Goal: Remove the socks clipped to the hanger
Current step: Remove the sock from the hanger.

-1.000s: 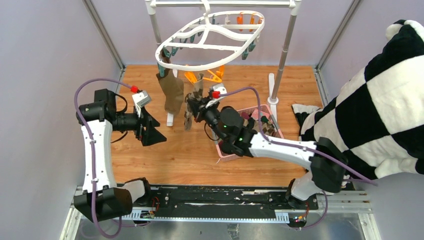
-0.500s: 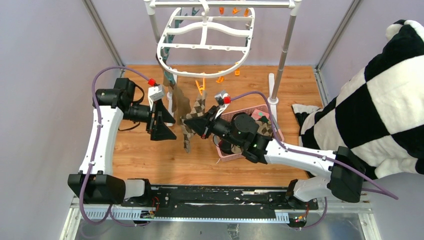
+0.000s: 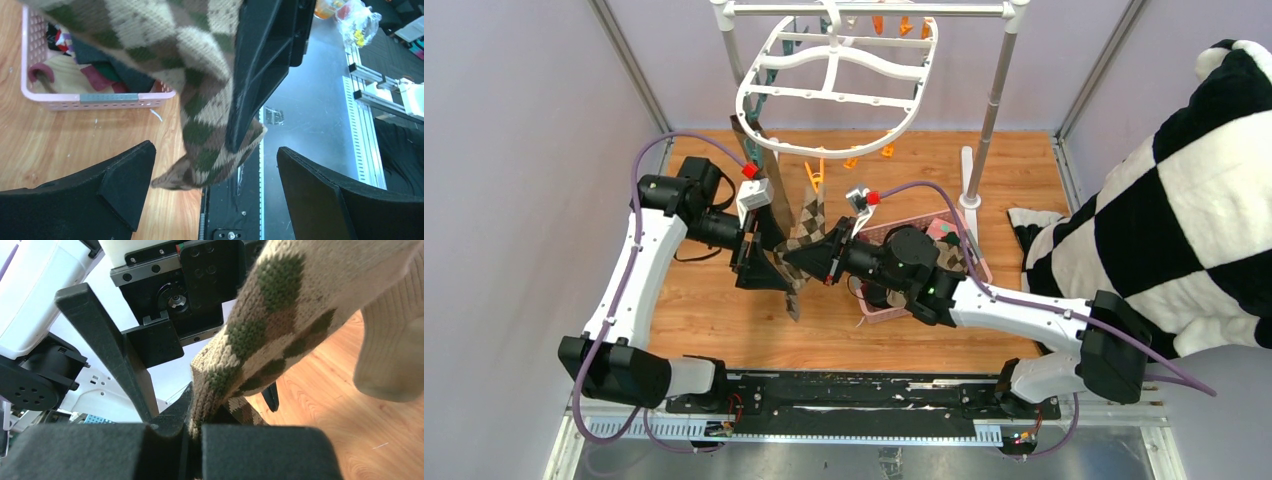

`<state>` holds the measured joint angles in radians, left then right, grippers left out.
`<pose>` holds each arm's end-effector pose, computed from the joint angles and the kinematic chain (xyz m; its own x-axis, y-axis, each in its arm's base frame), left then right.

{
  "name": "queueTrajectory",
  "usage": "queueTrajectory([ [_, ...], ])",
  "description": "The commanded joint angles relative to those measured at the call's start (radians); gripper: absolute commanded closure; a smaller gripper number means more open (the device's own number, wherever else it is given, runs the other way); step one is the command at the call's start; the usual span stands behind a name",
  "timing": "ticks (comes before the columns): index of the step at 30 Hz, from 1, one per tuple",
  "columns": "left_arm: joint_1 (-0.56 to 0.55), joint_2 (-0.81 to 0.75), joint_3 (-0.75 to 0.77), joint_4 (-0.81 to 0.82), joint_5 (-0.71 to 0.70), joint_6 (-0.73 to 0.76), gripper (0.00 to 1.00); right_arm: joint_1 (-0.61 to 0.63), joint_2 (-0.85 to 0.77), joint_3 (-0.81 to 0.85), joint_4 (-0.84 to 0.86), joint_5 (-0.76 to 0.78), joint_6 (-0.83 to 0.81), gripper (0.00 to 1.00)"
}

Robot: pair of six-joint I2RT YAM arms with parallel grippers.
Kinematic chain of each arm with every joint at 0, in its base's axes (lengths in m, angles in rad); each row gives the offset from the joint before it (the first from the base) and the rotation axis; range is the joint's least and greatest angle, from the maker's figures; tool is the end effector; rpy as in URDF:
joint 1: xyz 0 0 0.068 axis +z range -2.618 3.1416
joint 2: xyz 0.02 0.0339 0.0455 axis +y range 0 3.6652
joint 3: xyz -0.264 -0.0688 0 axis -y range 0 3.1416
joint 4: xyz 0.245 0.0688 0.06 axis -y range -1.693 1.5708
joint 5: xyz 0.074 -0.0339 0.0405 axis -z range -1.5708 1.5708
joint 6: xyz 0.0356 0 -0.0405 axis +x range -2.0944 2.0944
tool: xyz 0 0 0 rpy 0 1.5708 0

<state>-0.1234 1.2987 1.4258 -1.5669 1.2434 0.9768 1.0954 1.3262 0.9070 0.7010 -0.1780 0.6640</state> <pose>0.1900 -0.0575 0.3736 -0.4161 0.3202 -0.8511 0.9062 0.0690 -0.4172 0.1358 0.2776 0.3550 -0.4870 0.3791 -0.7868 -0.8289 0.0833 0.5532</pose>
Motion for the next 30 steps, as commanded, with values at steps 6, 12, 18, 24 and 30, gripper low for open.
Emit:
queueTrajectory([
  [6,-0.037,0.021,-0.007,-0.042,0.039,0.026,0.24,0.005,0.032,0.054,0.032,-0.101,0.076,0.99],
  [12,-0.037,0.024,-0.005,-0.042,0.037,0.030,0.82,0.001,0.002,0.035,0.019,-0.061,0.073,0.81],
  [18,-0.038,0.011,0.008,-0.043,0.034,0.020,1.00,0.011,-0.069,0.090,-0.312,0.177,-0.001,0.58],
  [24,-0.038,-0.003,0.003,-0.042,0.018,0.003,1.00,0.050,-0.111,0.191,-0.556,0.498,-0.140,0.21],
  [30,-0.038,-0.004,0.011,-0.043,0.009,-0.017,1.00,0.052,-0.100,0.288,-0.555,0.605,-0.262,0.17],
])
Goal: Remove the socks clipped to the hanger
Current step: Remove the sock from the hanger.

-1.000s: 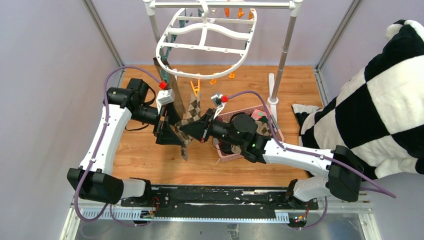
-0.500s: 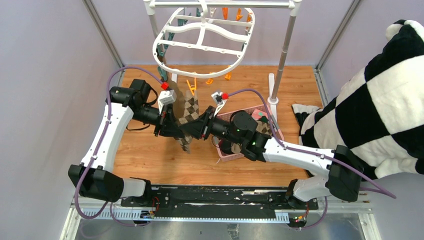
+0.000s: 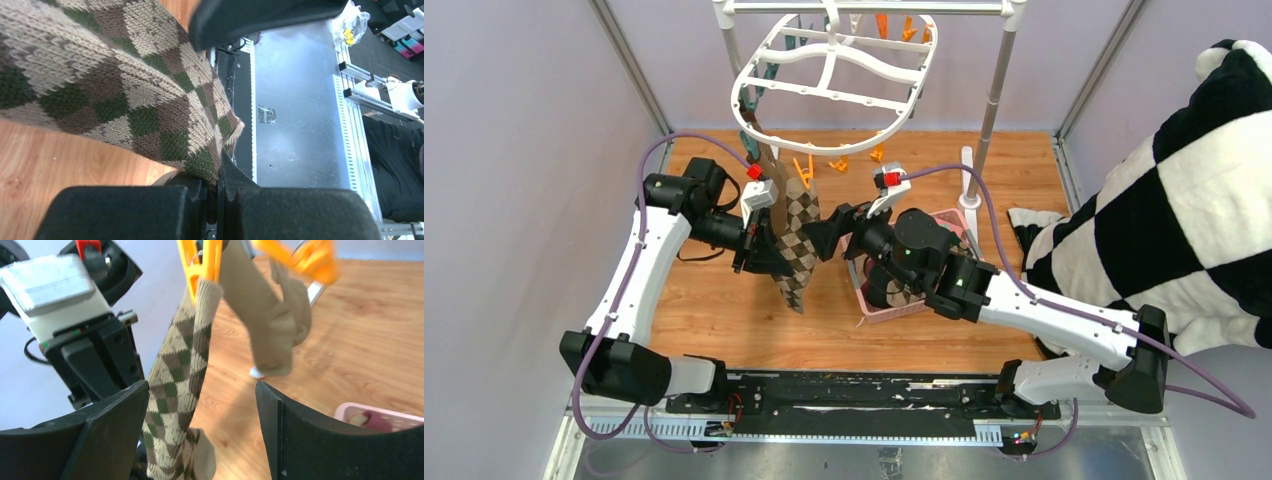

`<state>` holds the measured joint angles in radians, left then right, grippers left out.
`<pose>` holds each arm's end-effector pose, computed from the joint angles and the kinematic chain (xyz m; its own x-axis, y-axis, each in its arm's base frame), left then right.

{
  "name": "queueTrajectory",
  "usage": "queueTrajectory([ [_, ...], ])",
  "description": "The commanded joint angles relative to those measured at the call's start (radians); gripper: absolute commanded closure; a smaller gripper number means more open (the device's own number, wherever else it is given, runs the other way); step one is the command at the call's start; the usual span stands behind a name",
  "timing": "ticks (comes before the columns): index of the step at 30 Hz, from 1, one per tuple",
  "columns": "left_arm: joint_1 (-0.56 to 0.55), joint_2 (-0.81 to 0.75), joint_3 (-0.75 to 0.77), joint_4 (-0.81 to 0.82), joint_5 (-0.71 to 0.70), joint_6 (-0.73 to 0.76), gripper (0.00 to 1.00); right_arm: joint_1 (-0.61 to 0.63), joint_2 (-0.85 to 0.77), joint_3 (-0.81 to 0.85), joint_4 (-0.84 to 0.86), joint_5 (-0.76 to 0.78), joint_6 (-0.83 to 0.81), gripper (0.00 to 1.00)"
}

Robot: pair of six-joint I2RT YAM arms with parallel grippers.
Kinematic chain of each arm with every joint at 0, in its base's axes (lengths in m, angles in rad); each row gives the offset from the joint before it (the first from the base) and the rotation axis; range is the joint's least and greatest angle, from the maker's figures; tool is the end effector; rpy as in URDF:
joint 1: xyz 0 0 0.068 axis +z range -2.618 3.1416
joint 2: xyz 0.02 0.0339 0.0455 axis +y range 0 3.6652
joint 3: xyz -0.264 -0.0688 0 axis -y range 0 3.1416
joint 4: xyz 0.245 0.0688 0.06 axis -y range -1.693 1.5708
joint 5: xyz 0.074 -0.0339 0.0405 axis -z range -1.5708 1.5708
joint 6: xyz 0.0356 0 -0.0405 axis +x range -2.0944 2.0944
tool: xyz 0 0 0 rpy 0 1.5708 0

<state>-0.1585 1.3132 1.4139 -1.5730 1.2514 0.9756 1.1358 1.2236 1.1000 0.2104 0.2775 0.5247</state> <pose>0.1910 -0.0648 0.3683 -0.4336 0.3326 -0.8375 0.8932 0.0355 -0.4483 0.1304 0.2575 0.4005 -0.3477 0.3951 -0.8503 -0.6736 0.5256 0.5196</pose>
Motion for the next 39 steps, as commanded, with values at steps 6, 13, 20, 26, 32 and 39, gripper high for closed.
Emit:
queueTrajectory([
  [6,-0.003,-0.026,0.037,-0.036,0.003,-0.041,1.00,0.012,0.119,0.284,-0.104,0.184,-0.214,0.19],
  [13,-0.003,-0.036,0.036,-0.036,-0.010,-0.060,1.00,0.012,0.235,0.413,-0.098,0.189,-0.240,0.22],
  [20,-0.003,-0.046,0.033,-0.036,-0.023,-0.069,1.00,0.012,0.325,0.528,-0.110,0.240,-0.309,0.24],
  [26,-0.003,-0.055,0.032,-0.036,-0.033,-0.073,1.00,0.010,0.358,0.570,-0.109,0.295,-0.373,0.27],
  [32,-0.003,-0.058,0.037,-0.036,-0.054,-0.072,1.00,-0.002,0.367,0.577,-0.095,0.278,-0.372,0.43],
  [39,-0.003,-0.064,0.022,-0.036,-0.085,-0.062,1.00,-0.021,0.358,0.570,-0.089,0.218,-0.304,0.83],
])
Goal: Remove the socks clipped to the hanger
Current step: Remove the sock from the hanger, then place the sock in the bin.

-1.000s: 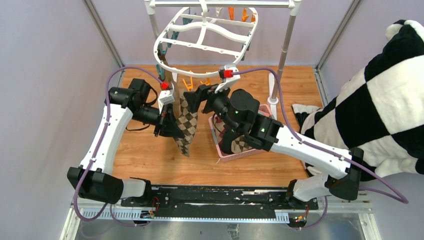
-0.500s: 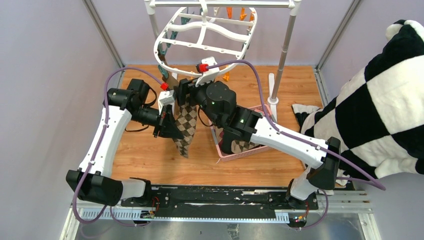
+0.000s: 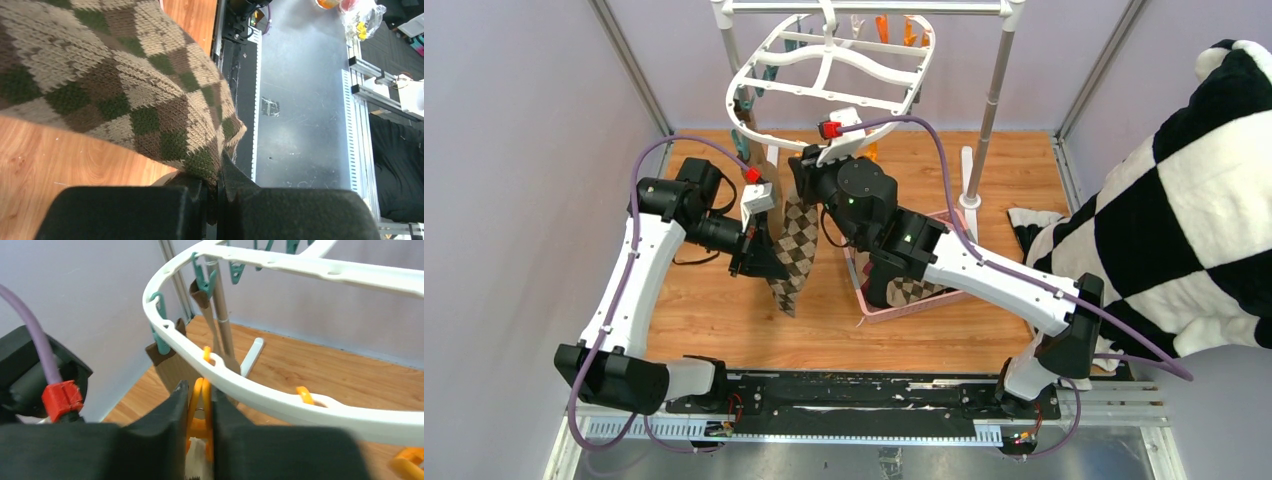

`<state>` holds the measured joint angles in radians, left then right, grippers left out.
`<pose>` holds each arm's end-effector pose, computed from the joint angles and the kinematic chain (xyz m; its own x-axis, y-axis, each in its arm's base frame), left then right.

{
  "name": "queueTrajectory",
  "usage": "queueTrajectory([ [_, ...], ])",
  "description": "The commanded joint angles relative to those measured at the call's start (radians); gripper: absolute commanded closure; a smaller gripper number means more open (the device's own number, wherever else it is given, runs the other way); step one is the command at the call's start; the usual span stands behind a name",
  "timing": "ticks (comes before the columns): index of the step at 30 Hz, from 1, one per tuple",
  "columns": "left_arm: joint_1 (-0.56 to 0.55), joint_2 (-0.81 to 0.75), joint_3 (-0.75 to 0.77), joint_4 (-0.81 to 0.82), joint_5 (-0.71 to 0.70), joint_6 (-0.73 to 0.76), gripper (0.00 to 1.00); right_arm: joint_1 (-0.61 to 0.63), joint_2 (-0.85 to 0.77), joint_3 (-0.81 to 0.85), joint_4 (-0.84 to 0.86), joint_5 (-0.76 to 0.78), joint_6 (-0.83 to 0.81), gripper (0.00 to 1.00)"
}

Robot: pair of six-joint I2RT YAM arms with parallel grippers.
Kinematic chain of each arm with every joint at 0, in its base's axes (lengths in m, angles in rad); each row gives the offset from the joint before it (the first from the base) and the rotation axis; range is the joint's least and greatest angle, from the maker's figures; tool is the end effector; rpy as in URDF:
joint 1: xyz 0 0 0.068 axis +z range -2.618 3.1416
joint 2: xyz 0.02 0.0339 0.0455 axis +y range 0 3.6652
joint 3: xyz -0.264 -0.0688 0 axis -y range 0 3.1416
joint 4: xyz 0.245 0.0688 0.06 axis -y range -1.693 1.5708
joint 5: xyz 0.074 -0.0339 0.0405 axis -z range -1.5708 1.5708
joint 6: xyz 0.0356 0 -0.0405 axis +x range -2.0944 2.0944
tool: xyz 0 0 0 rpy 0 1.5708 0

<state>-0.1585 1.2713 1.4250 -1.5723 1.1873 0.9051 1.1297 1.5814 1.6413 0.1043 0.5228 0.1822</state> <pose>0.1807 -0.0623 0.3762 -0.4472 0.3695 -0.8146 0.8899 0.0918 -0.4469 0.1728 0.3245 0.4692 -0.0352 0.2931 -0.9554 -0.5763 0.7751 0.2590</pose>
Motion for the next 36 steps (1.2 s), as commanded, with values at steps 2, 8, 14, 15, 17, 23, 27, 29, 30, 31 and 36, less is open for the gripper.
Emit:
queueTrajectory([
  [2,-0.003,-0.022,0.003,-0.037,-0.026,0.011,1.00,-0.019,-0.005,0.020,0.018,-0.033,0.058,0.99],
  [8,-0.003,-0.037,-0.015,-0.036,-0.046,0.017,1.00,-0.035,-0.038,-0.021,0.021,-0.072,0.111,0.86],
  [14,-0.003,-0.078,-0.031,-0.034,-0.080,0.035,1.00,-0.088,-0.163,-0.191,0.061,-0.288,0.205,0.30],
  [15,-0.003,-0.081,-0.036,-0.035,-0.081,0.038,1.00,-0.094,-0.189,-0.241,0.093,-0.341,0.212,0.27],
  [17,-0.003,-0.086,-0.037,-0.034,-0.082,0.039,1.00,-0.105,-0.242,-0.342,0.140,-0.459,0.218,0.22],
  [23,-0.003,-0.102,-0.037,-0.035,-0.090,0.049,1.00,-0.125,-0.352,-0.543,0.290,-0.874,0.206,0.16],
  [27,-0.003,-0.123,-0.024,-0.034,-0.079,0.045,1.00,-0.123,-0.277,-0.562,0.302,-1.093,0.293,0.18],
  [29,-0.003,-0.128,-0.020,-0.034,-0.078,0.039,1.00,-0.121,-0.242,-0.574,0.339,-1.121,0.328,0.23],
  [30,-0.003,-0.130,-0.019,-0.035,-0.080,0.038,1.00,-0.121,-0.232,-0.581,0.365,-1.126,0.345,0.28],
  [31,-0.003,-0.133,-0.018,-0.034,-0.083,0.037,1.00,-0.120,-0.222,-0.586,0.388,-1.129,0.358,0.33],
  [36,-0.003,-0.144,-0.019,-0.035,-0.087,0.034,1.00,-0.107,-0.189,-0.567,0.393,-1.132,0.379,0.51],
])
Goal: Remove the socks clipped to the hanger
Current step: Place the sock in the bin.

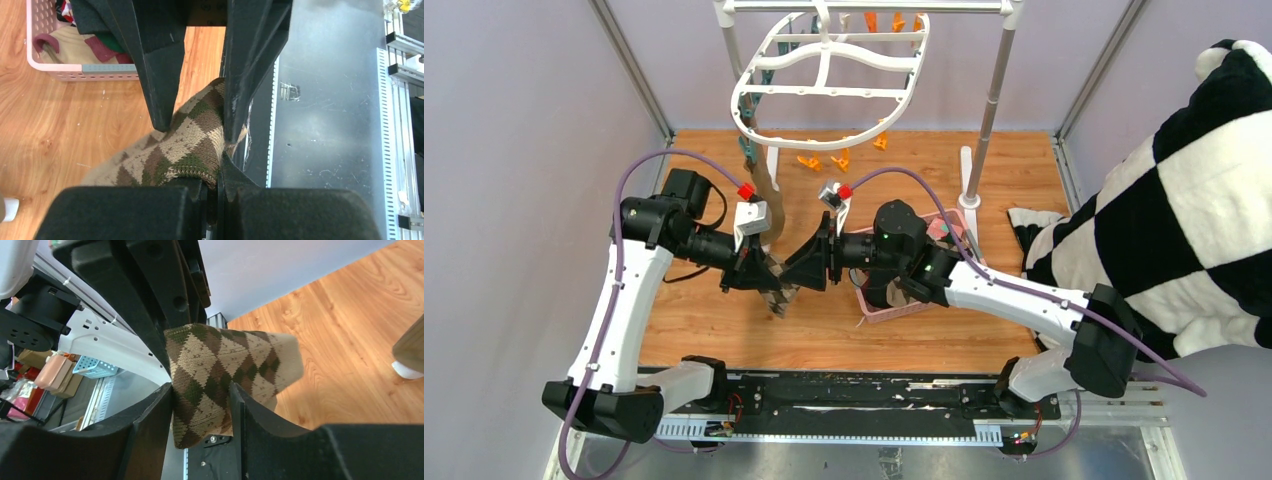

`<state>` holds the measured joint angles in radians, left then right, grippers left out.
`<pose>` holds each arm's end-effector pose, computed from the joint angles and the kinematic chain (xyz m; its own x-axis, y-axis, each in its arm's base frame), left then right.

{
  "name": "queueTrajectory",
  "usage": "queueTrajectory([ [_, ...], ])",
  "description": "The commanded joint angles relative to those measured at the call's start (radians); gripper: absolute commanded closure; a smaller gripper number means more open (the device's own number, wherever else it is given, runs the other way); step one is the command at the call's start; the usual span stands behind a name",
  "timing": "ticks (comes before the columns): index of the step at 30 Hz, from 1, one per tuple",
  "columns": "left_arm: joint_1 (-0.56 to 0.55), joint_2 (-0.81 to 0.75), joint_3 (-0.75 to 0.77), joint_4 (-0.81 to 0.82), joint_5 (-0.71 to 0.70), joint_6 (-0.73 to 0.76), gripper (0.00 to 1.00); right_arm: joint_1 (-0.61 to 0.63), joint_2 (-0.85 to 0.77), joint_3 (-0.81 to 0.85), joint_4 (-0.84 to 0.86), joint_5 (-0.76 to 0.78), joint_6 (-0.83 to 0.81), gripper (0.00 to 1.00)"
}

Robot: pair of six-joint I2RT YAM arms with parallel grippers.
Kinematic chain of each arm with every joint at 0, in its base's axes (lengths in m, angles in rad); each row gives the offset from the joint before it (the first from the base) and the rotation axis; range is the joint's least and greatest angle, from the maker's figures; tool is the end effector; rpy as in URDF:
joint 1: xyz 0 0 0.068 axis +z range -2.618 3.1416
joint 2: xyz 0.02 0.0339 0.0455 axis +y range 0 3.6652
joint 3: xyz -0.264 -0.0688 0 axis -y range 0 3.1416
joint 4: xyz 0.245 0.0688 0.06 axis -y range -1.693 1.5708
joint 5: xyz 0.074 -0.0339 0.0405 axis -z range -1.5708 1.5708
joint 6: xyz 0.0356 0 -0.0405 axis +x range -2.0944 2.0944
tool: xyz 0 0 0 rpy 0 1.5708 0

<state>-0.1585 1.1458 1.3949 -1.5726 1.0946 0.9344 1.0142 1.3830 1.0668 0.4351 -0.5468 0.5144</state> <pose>0.1490 -0.0559 0.3850 -0.3380 0.4274 -0.8385 0.9407 0.1255 -0.3152 0.1565 0.2865 0.3661 -0.4365 0.0940 -0.8948 -0.8997 -0.0383 0.4348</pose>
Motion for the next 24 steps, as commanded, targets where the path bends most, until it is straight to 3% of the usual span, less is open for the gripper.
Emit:
queueTrajectory([
  [1,-0.003,-0.020,0.012,-0.034,0.008,0.004,1.00,0.012,0.014,0.011,0.062,-0.062,0.048,0.53],
  [2,-0.003,-0.021,0.013,-0.033,0.011,0.004,1.00,0.015,0.017,0.011,0.062,-0.061,0.048,0.57],
  [5,-0.003,-0.020,0.015,-0.033,0.009,0.006,0.98,0.015,0.002,0.001,0.056,-0.036,0.045,0.82],
  [6,-0.003,-0.019,0.015,-0.032,0.006,0.007,0.85,0.015,-0.013,-0.006,0.048,-0.015,0.038,0.91],
  [8,-0.003,-0.021,0.009,-0.032,-0.011,0.016,0.42,0.009,-0.053,-0.022,0.007,0.037,0.022,1.00],
  [10,-0.003,-0.032,-0.004,-0.032,-0.031,0.039,0.12,-0.007,-0.100,-0.047,-0.036,0.073,0.019,1.00],
  [11,-0.003,-0.040,-0.013,-0.032,-0.047,0.053,0.02,-0.020,-0.127,-0.063,-0.058,0.086,0.020,1.00],
  [19,-0.001,-0.089,-0.029,-0.025,-0.105,0.078,0.00,-0.217,-0.373,-0.269,-0.247,0.165,0.059,1.00],
  [24,-0.001,-0.108,-0.037,0.018,-0.120,0.019,0.00,-0.391,-0.456,-0.389,-0.380,0.305,0.092,1.00],
])
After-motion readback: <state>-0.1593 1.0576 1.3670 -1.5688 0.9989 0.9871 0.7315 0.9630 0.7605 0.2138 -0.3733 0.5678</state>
